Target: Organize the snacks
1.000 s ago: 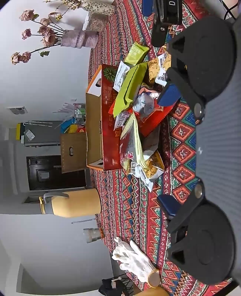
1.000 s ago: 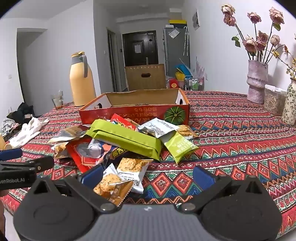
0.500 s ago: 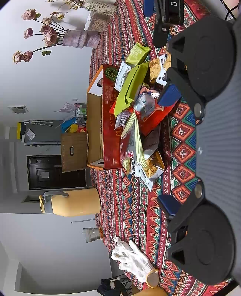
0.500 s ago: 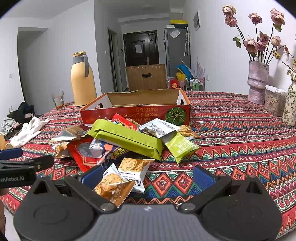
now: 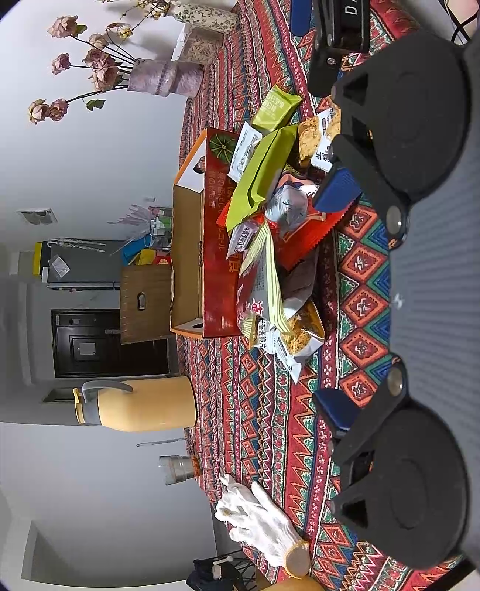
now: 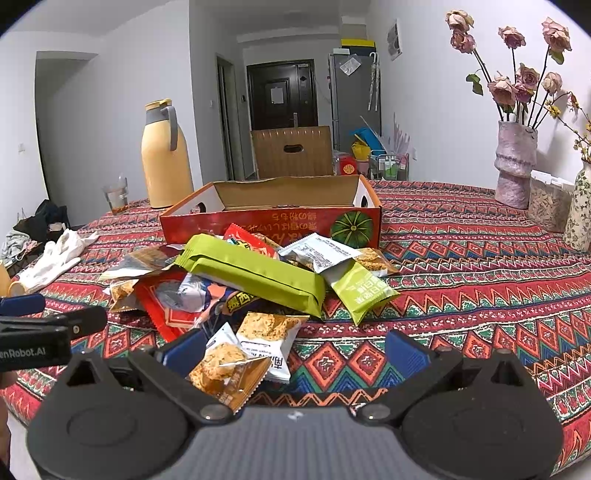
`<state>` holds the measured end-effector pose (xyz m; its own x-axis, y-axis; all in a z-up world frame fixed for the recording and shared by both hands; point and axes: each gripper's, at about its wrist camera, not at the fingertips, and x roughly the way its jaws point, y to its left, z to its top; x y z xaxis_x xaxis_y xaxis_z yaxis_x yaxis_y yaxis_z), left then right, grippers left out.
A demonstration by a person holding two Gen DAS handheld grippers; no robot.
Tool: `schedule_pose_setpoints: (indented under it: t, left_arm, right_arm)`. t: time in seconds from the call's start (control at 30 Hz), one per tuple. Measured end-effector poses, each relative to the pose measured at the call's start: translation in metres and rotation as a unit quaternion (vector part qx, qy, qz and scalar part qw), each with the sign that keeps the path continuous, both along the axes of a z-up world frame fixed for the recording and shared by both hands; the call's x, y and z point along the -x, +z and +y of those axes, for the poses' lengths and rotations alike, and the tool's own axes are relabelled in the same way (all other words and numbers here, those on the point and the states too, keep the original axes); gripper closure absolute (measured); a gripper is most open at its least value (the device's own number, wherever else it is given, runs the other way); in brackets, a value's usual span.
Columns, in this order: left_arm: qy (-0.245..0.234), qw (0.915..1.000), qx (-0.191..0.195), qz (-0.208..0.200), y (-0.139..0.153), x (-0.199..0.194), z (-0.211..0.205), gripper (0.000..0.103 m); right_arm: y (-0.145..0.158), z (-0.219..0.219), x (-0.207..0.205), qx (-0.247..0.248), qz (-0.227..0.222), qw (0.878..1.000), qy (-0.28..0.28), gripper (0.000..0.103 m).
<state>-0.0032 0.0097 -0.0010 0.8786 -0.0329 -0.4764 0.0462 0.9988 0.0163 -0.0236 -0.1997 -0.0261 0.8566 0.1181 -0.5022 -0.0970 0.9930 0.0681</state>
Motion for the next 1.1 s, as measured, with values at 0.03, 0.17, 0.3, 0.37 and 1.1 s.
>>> schedule_pose_setpoints:
  t: [0.03,0.17,0.3,0.37,1.1]
  left_arm:
    - [0.000,1.0000,0.001,0.000,-0.0001,0.0000,0.0002,0.000]
    - [0.000,1.0000,0.001,-0.001,-0.0002,0.0001,0.0003,0.000]
    - [-0.001,1.0000,0.001,0.000,-0.0001,0.0000,0.0004,0.000]
    - [-0.001,1.0000,0.001,0.000,-0.0001,0.0000,0.0005,0.000]
    - [-0.001,1.0000,0.002,0.000,-0.0008,0.0002,0.0009,0.000]
  right_arm:
    - [-0.0002,0.0000,-0.0003,0.000,0.000,1.000,0.000,0.000]
    - [-0.0002,0.0003,-0.0001,0.000,0.000,1.000,0.000,0.000]
    - [-0.0002,0.0007,-0.0001,0.000,0.000,1.000,0.000,0.000]
    - [-0.0001,0.0010,0.0002,0.000,0.001,1.000,0.000,0.000]
    - [-0.0015,0.0038,0.0013,0.004,0.000,1.000,0.002,0.000]
